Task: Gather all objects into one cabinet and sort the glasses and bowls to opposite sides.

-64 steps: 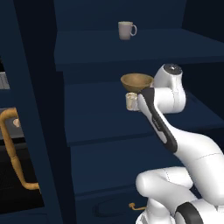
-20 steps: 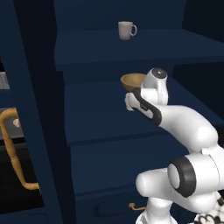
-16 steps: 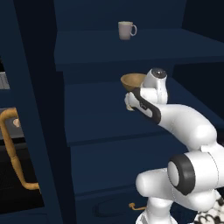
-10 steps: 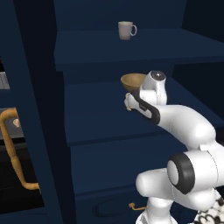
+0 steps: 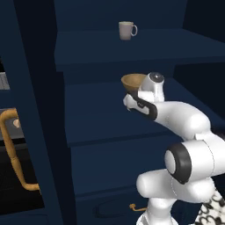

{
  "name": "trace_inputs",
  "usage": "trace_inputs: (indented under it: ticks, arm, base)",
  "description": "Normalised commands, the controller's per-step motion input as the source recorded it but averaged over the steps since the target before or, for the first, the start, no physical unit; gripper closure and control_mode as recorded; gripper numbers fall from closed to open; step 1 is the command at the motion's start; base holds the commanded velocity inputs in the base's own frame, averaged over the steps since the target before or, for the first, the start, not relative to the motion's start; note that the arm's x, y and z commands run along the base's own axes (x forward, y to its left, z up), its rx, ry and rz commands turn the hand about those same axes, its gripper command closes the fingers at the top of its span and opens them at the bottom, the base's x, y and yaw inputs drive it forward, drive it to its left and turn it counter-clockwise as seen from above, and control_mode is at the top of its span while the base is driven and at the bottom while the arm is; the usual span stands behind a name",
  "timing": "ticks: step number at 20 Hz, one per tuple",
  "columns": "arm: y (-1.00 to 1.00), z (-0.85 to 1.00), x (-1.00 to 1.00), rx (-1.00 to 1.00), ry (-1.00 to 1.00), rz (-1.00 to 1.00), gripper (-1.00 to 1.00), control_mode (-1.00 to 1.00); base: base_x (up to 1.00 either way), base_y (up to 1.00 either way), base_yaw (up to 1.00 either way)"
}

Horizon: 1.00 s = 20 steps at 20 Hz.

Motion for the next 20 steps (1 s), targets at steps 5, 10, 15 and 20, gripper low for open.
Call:
trace_inputs:
  ticks: [5,10,15,20]
  arm:
    - [0.0,-0.04,0.31,0.06,0.0,-0.03,-1.0,-1.0]
    - [0.04,-0.25,0.04,0.01,-0.01,-0.02,-1.0,-1.0]
    - [0.2,-0.39,0.0,0.0,-0.01,-0.05,1.0,-1.0]
    - [0.03,-0.28,0.0,0.0,-0.03,-0.04,1.0,-1.0]
  base:
    - [0.0,0.0,0.0]
    - [0.0,0.0,0.0]
    - [0.0,0.0,0.0]
    - [0.0,0.0,0.0]
